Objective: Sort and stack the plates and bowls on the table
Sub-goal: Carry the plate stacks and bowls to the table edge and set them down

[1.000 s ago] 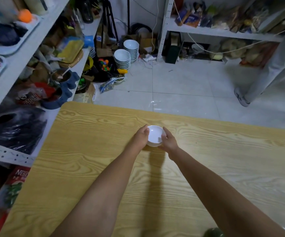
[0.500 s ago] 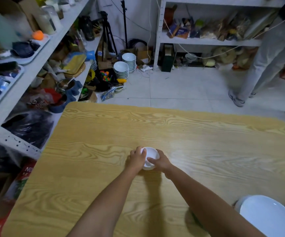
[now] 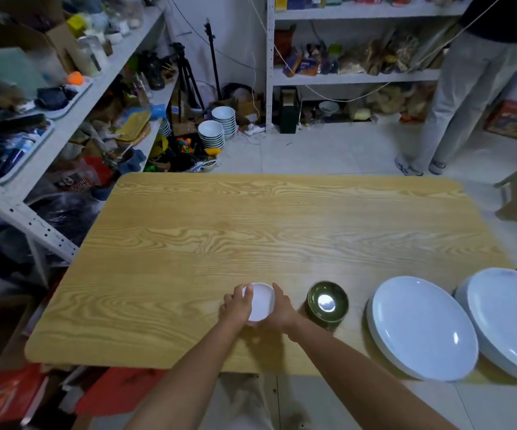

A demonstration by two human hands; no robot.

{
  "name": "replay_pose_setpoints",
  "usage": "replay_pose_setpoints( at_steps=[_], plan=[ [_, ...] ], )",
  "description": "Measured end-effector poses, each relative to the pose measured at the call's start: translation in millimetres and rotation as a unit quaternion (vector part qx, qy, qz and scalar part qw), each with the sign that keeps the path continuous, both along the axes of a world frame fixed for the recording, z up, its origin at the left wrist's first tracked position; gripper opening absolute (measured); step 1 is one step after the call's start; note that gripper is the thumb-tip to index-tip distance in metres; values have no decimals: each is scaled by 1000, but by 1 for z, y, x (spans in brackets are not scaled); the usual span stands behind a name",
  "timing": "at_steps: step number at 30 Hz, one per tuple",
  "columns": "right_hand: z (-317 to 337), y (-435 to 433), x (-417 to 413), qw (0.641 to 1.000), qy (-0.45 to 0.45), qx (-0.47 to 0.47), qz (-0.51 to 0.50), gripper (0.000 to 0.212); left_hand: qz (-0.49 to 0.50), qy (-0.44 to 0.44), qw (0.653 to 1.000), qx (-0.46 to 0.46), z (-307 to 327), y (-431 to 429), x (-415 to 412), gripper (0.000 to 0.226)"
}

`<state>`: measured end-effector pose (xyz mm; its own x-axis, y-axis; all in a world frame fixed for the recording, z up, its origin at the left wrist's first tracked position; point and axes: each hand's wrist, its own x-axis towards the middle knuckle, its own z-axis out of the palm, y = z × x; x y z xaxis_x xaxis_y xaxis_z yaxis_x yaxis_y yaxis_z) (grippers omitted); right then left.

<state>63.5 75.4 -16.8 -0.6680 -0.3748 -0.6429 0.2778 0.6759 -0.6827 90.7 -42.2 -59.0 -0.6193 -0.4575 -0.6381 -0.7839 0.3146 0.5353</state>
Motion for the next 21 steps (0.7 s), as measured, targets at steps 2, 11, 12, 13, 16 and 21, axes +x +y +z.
replay_pose_setpoints(
  at_steps=[2,11,12,13,16,21],
  plan=[
    [3,12,10,1000,10,-3,-16,112,11,1,1000,28,6,12,6,54],
    [11,45,27,997,16,-27,-77,95,-85,-24,995,51,18,28,1,61],
    [12,45,27,996,17,-29,-83,92,-107,-34,993,46,18,26,-4,63],
    [11,46,27,996,19,-31,-87,88,-133,-46,989,37,19,24,-10,65],
    [9,44,30,993,-12,-43,-110,78,-245,-70,966,-54,23,20,-24,67],
    [3,58,35,915,-167,-70,-359,7,-357,21,931,-78,33,31,-59,58]
  ],
)
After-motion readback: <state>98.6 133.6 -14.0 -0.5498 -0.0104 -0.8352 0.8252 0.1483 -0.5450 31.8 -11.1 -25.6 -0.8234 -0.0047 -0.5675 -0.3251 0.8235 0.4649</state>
